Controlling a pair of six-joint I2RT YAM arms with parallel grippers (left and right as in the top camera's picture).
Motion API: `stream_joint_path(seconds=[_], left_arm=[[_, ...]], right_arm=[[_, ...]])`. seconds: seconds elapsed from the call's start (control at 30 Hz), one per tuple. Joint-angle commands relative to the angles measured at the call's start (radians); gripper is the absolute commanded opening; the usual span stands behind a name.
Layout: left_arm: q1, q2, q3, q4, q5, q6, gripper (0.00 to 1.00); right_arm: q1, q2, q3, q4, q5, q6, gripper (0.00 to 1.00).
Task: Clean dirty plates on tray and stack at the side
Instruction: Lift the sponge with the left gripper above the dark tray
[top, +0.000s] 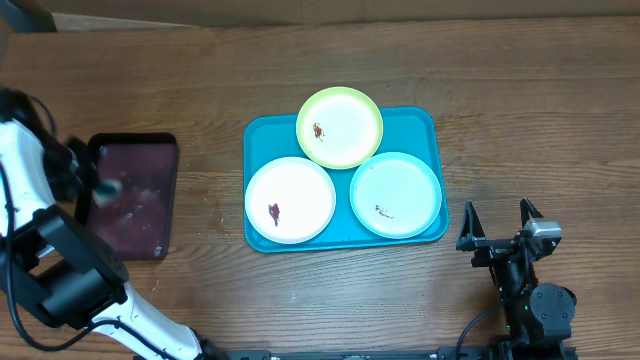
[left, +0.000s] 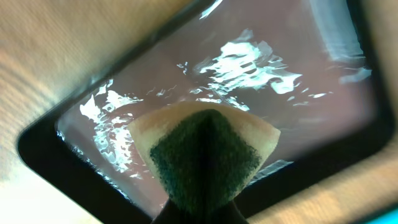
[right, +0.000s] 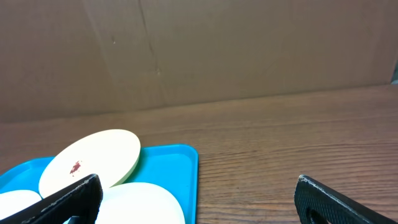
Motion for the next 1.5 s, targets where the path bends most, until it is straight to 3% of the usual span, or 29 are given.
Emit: stream_joint_path(seconds=[0.0,0.17,0.33,0.5,0.67,0.8,0.97,1.1,1.27,1.47], left_arm=[[-0.001,-0.003,0.164,-0.042,0.177,0.074,0.04],[-0.001,-0.003,0.298,-0.089,0.376,0.153,0.04],[-0.001,0.000,0.289,-0.098,0.386,0.175,0.04],[-0.001,0.000,0.164,-0.069,0.351,0.172,0.04],[0.001,0.006,-0.056,0.038,0.368,0.064,0.04],[0.001,0.011,-0.141,0.090,0.386,0.064,0.04],[0.020,0.008,-0.066,0.036,0.398,0.121,0.04],[0.056,0.008,0.060,-0.043,0.556,0.191,0.04],[0.105,0.008,0.181,-0.105,0.685,0.190,0.04],[0.117,0.011,0.158,-0.135,0.623,0.189,0.04]], right_arm=[[-0.003,-0.011,-0.010,0.007,0.004,0.004,1.00],[-0.003,-0.011,-0.010,0.007,0.004,0.004,1.00],[-0.003,-0.011,-0.010,0.007,0.004,0.004,1.00],[-0.003,-0.011,-0.010,0.007,0.004,0.004,1.00],[-0.003,-0.011,-0.010,0.007,0.004,0.004,1.00],[-0.003,-0.011,-0.010,0.007,0.004,0.004,1.00],[-0.003,-0.011,-0.010,0.007,0.004,0.004,1.00],[-0.003,-0.011,-0.010,0.007,0.004,0.004,1.00],[-0.003,-0.011,-0.010,0.007,0.004,0.004,1.00],[-0.003,-0.011,-0.010,0.007,0.004,0.004,1.00]])
